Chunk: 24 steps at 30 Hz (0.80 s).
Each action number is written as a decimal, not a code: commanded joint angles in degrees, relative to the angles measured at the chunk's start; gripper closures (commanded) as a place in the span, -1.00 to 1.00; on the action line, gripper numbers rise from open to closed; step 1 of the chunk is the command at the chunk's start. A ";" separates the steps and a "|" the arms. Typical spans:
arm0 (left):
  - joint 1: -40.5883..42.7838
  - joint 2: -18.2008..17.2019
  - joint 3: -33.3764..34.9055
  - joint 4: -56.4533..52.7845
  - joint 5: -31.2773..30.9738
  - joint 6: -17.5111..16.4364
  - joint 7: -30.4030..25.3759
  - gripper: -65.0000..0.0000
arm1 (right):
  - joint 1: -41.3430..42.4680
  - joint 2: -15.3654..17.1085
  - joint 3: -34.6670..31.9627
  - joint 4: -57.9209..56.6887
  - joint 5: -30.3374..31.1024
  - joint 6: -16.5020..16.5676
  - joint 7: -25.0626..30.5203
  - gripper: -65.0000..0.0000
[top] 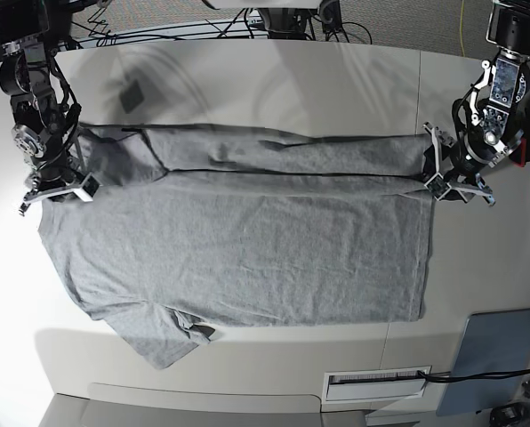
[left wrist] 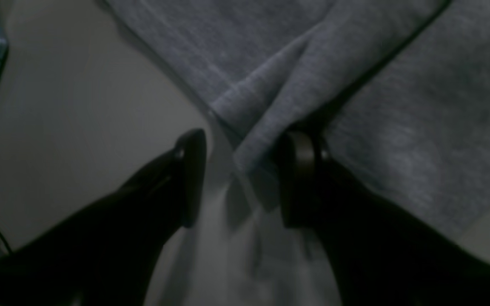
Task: Fold the T-shirt properly
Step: 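Drag the folded shoulder edge back toward the collar with both grippers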
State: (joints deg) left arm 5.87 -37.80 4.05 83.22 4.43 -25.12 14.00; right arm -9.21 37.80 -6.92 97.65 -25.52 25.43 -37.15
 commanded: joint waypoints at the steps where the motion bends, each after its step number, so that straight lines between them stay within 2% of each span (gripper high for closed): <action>1: -0.63 -1.11 -0.44 1.07 -0.81 -0.04 -0.15 0.11 | 0.79 1.11 0.66 2.25 -0.37 -0.85 -0.17 0.41; 3: -0.63 -1.11 -0.44 1.99 -2.19 -0.04 0.48 0.11 | 0.79 1.11 0.66 4.20 0.92 -0.85 -1.49 0.28; 9: -0.63 -1.11 -0.44 4.90 -6.82 -0.04 4.74 0.11 | 0.76 1.09 0.66 7.82 8.66 -1.62 -6.01 0.27; 14: -0.11 -0.59 -0.48 5.86 -14.16 0.59 5.70 0.18 | -0.04 1.05 0.66 8.07 16.46 -6.27 -8.00 0.34; 16: 0.72 0.59 -0.48 5.86 -14.62 3.34 5.68 0.42 | -0.85 1.07 0.68 8.04 16.11 -7.52 -8.46 0.54; 19: 2.16 3.32 -0.48 5.86 -14.53 9.20 5.51 1.00 | -2.08 1.03 2.05 8.04 14.36 -9.01 -9.14 0.98; 22: 3.67 6.27 -0.48 5.86 -14.27 15.87 5.49 1.00 | -3.80 -0.35 5.57 8.02 15.17 -10.10 -8.90 1.00; 24: 4.37 7.85 -0.48 5.86 -12.57 17.59 5.46 1.00 | -5.20 -2.16 9.05 8.00 17.77 -10.23 -7.91 1.00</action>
State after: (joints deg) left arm 10.72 -29.06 4.08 88.25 -7.97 -7.81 20.32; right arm -14.76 34.68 1.80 104.79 -7.18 15.81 -46.09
